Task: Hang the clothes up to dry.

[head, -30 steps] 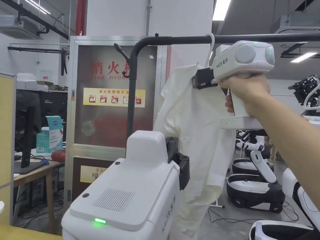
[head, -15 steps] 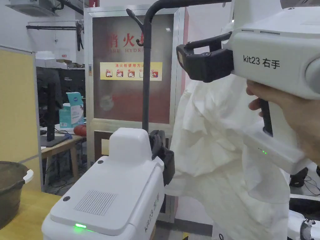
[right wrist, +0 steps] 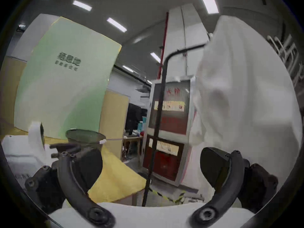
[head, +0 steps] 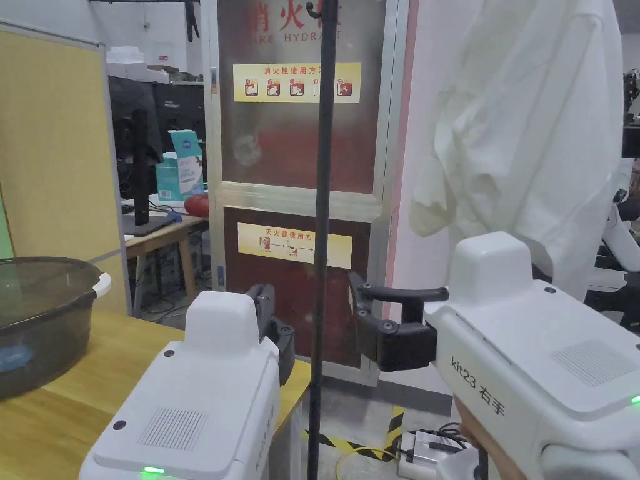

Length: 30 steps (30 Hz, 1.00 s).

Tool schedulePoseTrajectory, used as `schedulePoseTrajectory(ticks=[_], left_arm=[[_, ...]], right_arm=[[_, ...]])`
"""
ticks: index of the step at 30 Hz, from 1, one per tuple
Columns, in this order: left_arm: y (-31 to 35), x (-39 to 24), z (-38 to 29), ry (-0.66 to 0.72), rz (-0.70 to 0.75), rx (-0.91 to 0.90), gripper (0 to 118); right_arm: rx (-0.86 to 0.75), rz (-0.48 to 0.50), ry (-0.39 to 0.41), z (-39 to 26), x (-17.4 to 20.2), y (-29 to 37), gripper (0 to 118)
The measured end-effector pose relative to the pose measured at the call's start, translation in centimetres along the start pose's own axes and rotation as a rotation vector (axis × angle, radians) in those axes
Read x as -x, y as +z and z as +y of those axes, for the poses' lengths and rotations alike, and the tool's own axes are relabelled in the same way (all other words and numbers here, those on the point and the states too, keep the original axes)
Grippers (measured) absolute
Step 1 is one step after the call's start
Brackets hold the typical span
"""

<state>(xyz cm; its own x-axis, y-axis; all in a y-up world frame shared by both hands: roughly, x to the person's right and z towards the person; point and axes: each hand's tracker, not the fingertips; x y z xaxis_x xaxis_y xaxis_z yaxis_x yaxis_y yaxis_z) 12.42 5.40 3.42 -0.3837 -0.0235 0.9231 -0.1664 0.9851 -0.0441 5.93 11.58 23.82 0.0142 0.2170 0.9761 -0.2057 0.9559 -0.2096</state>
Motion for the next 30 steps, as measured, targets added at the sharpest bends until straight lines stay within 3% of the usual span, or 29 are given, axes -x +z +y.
schedulePoseTrajectory(ticks=[6, 8, 9, 10, 11, 12, 13, 15, 16, 18, 19, 23, 24, 26, 27, 28, 30], left_arm=[[-0.1, -0.7, -1.7, 0.033, -0.098, 0.030, 0], [-0.4, -1.4, -1.9, 0.007, -0.161, 0.046, 0], [-0.6, -1.7, -1.9, -0.013, -0.174, 0.055, 0], [-0.7, -2.0, -2.1, -0.026, -0.219, 0.047, 0], [-0.7, -2.2, -2.3, -0.022, -0.246, 0.043, 0], [-0.8, -2.4, -2.5, 0.000, -0.278, 0.046, 0], [-1.1, -2.6, -2.7, 0.034, -0.299, 0.059, 0], [-1.5, -2.9, -3.2, 0.067, -0.298, 0.083, 0], [-1.7, -3.0, -3.5, 0.069, -0.307, 0.084, 0], [-2.0, -3.3, -4.0, 0.056, -0.321, 0.091, 0], [-2.0, -3.4, -4.2, 0.060, -0.328, 0.099, 0], [-2.3, -2.9, -4.8, 0.100, -0.412, 0.116, 0], [-2.3, -2.9, -4.9, 0.090, -0.424, 0.118, 0], [-2.2, -2.7, -5.0, 0.065, -0.469, 0.125, 0], [-2.1, -2.6, -4.9, 0.063, -0.500, 0.127, 0], [-2.1, -2.3, -4.8, 0.091, -0.538, 0.130, 0], [-2.6, -1.0, -4.4, 0.180, -0.722, 0.145, 0]], right_arm=[[0.131, -0.036, -0.057, -5.7, 0.3, -0.3, 114], [0.167, -0.057, -0.077, -7.3, -0.1, 0.0, 98], [0.173, -0.104, -0.091, -7.9, -0.3, 0.4, 80], [0.155, -0.133, -0.065, -8.4, -0.7, 0.8, 31], [0.203, -0.162, -0.056, -9.1, -1.1, 1.1, 0], [0.196, -0.163, -0.040, -9.5, -1.7, 1.2, 0], [0.277, -0.164, -0.193, -10.8, -2.1, 1.5, 0], [0.184, -0.186, -0.102, -10.6, -3.3, 2.4, 0], [0.273, -0.190, -0.208, -11.7, -3.8, 2.6, 0], [0.274, -0.218, -0.185, -12.2, -4.1, 3.0, 0], [0.245, -0.215, -0.120, -12.1, -3.8, 2.6, 0], [0.304, -0.171, -0.211, -12.7, -3.9, 3.0, 0], [0.304, -0.177, -0.197, -12.5, -3.7, 3.2, 0], [0.245, -0.119, -0.117, -11.6, -3.7, 3.9, 0], [0.279, -0.078, -0.168, -11.7, -3.8, 4.4, 0], [0.241, -0.023, -0.145, -11.2, -4.3, 5.0, 0], [0.257, 0.171, -0.187, -10.7, -6.4, 6.1, 0]])
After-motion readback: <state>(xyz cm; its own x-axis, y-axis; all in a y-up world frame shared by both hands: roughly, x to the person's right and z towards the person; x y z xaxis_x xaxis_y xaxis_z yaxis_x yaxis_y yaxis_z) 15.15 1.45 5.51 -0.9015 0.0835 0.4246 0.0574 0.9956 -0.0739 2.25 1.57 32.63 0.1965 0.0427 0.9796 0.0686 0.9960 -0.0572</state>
